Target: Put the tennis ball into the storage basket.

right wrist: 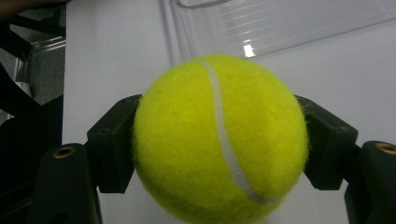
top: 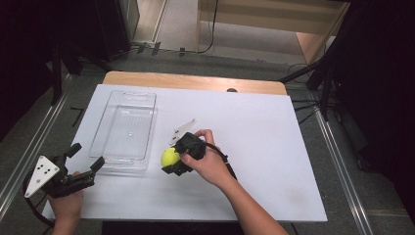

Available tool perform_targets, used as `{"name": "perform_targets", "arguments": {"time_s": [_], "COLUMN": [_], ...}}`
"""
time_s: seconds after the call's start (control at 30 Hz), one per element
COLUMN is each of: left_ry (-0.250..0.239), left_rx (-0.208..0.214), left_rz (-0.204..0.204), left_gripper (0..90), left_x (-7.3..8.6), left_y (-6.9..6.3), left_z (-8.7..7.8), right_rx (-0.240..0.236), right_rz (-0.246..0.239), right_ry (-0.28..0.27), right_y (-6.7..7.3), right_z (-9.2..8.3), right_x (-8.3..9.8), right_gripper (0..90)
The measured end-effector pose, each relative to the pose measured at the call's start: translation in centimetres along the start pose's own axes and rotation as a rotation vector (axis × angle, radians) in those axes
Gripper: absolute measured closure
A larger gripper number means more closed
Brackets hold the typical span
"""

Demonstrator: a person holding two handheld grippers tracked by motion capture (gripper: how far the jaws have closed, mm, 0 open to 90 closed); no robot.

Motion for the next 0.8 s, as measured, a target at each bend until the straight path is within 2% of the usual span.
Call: {"name": "perform_targets", "arguments": {"time_s": [0.4, 0.47, 0.7, 0.77, 0.8], "left_ry": [-0.004, -0.005, -0.006, -0.006, -0.006], "left_rx": [0.002, 0.001, 0.000, 0.001, 0.001], "left_rz": [-0.004, -0.004, -0.005, -0.006, -0.005], "left_gripper": [11.1, 11.1, 11.1, 11.1, 11.1], "left_x": [0.0, 0.0, 0.0, 0.0, 0.0], "left_y": [0.0, 0.0, 0.0, 0.0, 0.0], "left_z": [0.0, 0.0, 0.0, 0.0, 0.0], "right_rx": [-0.010, -0.013, -0.017, -0.014, -0.017], "right_rz": [-0.019, -0.007, -0.028, -0.016, -0.027], "right_ry": [-0.003, 0.005, -0.001, 0.005, -0.002], "right_y": [-0.1, 0.0, -0.1, -0.1, -0.1], "right_z": [0.0, -0.1, 0.0, 0.0, 0.0], "right_x": [-1.2, -1.4, -2.1, -2.3, -2.4], "right_gripper": [23.7, 23.7, 23.7, 23.7, 23.7]}}
Point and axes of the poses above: each handheld gripper's, and its own axes: z roughly forward along the jaws, x roughly out of its underside, y roughly to its left, the point moved 3 cm from there along z, roughly forward along the jaws, and after that the axes turned 5 degrees about -y, right-handed, at the moved point
